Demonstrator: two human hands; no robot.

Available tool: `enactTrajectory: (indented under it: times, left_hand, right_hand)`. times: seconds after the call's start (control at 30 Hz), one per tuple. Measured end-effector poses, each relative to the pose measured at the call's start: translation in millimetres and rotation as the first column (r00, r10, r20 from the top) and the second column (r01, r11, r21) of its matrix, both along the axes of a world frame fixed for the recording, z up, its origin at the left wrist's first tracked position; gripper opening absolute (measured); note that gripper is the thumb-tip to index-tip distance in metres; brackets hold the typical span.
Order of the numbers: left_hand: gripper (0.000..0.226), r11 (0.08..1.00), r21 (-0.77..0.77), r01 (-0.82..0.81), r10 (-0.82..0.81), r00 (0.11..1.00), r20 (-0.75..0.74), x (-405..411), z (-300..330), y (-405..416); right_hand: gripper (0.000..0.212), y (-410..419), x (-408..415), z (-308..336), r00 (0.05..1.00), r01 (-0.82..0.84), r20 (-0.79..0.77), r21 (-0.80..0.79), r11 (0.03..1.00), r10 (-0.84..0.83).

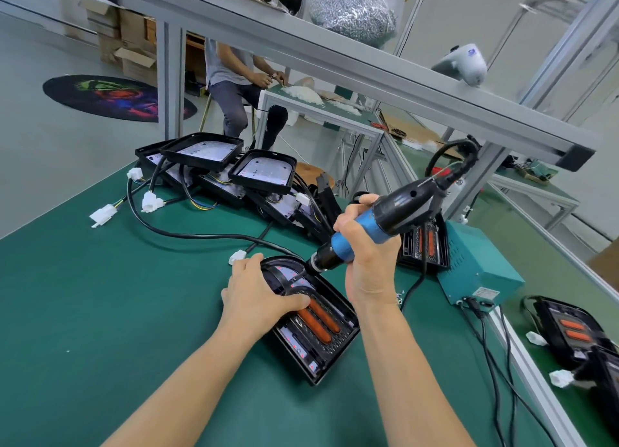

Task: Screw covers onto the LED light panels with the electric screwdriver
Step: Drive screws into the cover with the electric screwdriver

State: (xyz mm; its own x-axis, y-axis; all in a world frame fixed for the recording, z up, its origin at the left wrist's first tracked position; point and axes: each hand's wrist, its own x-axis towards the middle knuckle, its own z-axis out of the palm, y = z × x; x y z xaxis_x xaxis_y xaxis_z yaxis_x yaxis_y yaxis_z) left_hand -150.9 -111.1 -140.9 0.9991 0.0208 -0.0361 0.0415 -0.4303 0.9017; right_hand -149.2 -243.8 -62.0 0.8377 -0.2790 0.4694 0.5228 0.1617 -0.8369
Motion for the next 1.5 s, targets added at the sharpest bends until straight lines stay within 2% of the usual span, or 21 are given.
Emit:
enactTrajectory:
  times: [0.1, 0.2, 0.33, 0.6, 0.73, 0.87, 0.93, 1.0, 1.07, 1.17, 1.23, 1.4, 1.5]
  left_hand:
    - [0.11, 0.999, -0.03, -0.012, 0.012, 1.0, -0.013, -1.4, -6.1, 2.2]
    - [0.106, 0.997, 0.063, -0.033, 0.032, 0.999, 0.023, -3.3, -9.9, 5.0]
    - [0.106, 0.991, 0.127, -0.028, 0.023, 0.999, 0.038, -3.6, -14.5, 7.8]
    - [0.1, 0.987, 0.16, -0.006, 0.006, 1.0, 0.006, -4.6, -14.0, 10.2]
    - [0.08, 0.967, 0.246, -0.061, 0.04, 0.995, 0.092, -5.2, -2.6, 8.0]
    - [0.042, 0.972, 0.212, -0.106, 0.02, 0.928, 0.371, -7.2, 20.0, -6.8]
    - [0.022, 0.981, 0.194, -0.016, -0.078, 0.881, 0.467, -7.3, 33.7, -21.2]
    - [0.013, 0.962, 0.244, 0.121, -0.228, 0.847, 0.48, -6.8, 45.4, -38.5]
    - [0.007, 0.904, 0.357, 0.237, -0.381, 0.825, 0.417, -3.2, 51.8, -56.4]
    - [0.012, 0.747, 0.568, 0.347, -0.565, 0.78, 0.267, 7.3, 54.9, -83.2]
    - [0.014, 0.638, 0.647, 0.418, -0.649, 0.744, 0.16, 12.5, 55.0, -100.0]
    - [0.019, 0.394, 0.738, 0.548, -0.749, 0.657, -0.088, 18.2, 50.4, -130.7]
    - [0.02, 0.264, 0.786, 0.558, -0.759, 0.623, -0.187, 19.5, 50.6, -141.8]
  right_hand:
    - [0.032, 0.2, -0.9, -3.6, 0.998, 0.07, -0.002, 0.073, 0.995, -0.07]
    - [0.032, -5.9, -1.9, -3.3, 0.985, 0.171, -0.013, 0.218, 0.961, -0.172]
    - [0.031, -21.8, -6.7, -3.0, 0.971, 0.225, -0.007, 0.369, 0.902, -0.239]
    - [0.024, -58.0, -36.3, 4.9, 0.968, 0.18, 0.021, 0.635, 0.751, -0.249]
    - [0.023, -80.3, -56.3, 7.7, 0.953, 0.216, -0.009, 0.722, 0.657, -0.302]
    - [0.023, -98.9, -74.2, 2.1, 0.922, 0.303, -0.075, 0.752, 0.585, -0.381]
    - [0.024, -106.6, -81.8, -3.0, 0.905, 0.351, -0.117, 0.751, 0.56, -0.41]
    - [0.025, -112.9, -88.3, -6.1, 0.895, 0.377, -0.141, 0.748, 0.547, -0.424]
    - [0.026, -118.0, -93.9, -7.0, 0.876, 0.415, -0.157, 0.726, 0.548, -0.455]
    - [0.026, -124.2, -100.2, -6.2, 0.842, 0.474, -0.166, 0.684, 0.555, -0.513]
    - [0.026, -127.6, -103.0, -5.3, 0.822, 0.503, -0.163, 0.656, 0.563, -0.545]
    - [0.027, -133.3, -108.0, -6.6, 0.8, 0.541, -0.157, 0.607, 0.582, -0.58]
    - [0.027, -135.2, -110.1, -8.2, 0.795, 0.554, -0.16, 0.586, 0.591, -0.586]
